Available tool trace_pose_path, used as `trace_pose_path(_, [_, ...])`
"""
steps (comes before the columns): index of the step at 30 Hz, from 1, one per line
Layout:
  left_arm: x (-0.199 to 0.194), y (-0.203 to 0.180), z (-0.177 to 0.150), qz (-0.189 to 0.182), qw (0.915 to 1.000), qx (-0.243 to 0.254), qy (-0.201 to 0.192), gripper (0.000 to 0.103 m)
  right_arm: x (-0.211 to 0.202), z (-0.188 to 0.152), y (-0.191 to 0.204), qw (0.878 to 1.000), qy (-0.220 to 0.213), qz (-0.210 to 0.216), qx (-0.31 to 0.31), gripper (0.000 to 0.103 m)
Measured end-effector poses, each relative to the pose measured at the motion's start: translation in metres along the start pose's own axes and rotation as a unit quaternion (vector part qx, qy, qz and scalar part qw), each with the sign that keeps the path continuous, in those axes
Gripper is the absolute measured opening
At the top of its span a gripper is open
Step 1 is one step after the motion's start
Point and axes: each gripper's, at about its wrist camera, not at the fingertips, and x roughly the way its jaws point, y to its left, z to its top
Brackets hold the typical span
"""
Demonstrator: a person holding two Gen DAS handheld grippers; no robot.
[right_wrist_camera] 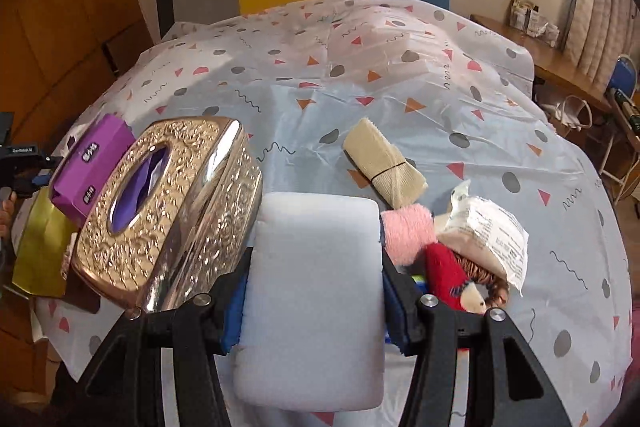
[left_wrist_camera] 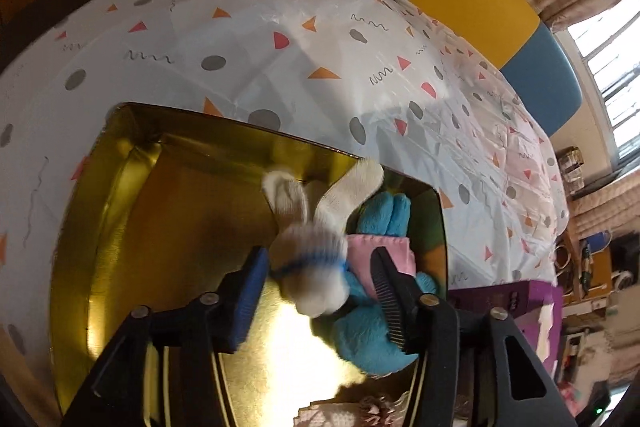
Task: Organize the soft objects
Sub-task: 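Carry the gloves with the left gripper into the tray and release beside the elephant, then carry the white sponge with the right gripper over the gold tray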
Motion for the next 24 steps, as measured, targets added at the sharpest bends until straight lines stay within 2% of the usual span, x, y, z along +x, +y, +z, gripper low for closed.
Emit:
trace_pose_path(3, [-0.014,-0.002,-0.013,0.010,0.9995,0.025,-0.018,0.059,0.004,-0.006,-0.012,0.999,-0.010,-0.012,0.034,0.056])
trace_pose_path(6, [-0.036,-0.009,-0.033,0.040,0.9948,0.073,-0.059,0.060,0.012,-0.011,-0.029,0.997,-0.007,-0.029,0.072,0.056])
trace_pose_path(9, [-0.055,-0.015,-0.056,0.065,0.9867,0.110,-0.100,0.072,0.012,-0.012,-0.039,0.995,-0.010,-0.037,0.090,0.056])
trace_pose_path(10, [-0.061,-0.017,-0.066,0.074,0.9833,0.123,-0.112,0.076,0.012,-0.012,-0.042,0.995,-0.011,-0.028,0.097,0.056])
trace_pose_path(14, [-0.078,-0.021,-0.095,0.100,0.9725,0.150,-0.147,0.082,0.011,-0.012,-0.048,0.993,-0.017,-0.046,0.109,0.056])
trace_pose_path(19, [-0.091,-0.021,-0.121,0.108,0.9693,0.150,-0.162,0.085,0.003,-0.013,-0.065,0.986,-0.034,-0.067,0.148,0.056])
trace_pose_path(24, [-0.095,-0.017,-0.139,0.101,0.9717,0.151,-0.150,0.086,-0.002,-0.017,-0.084,0.977,-0.042,-0.081,0.192,0.056])
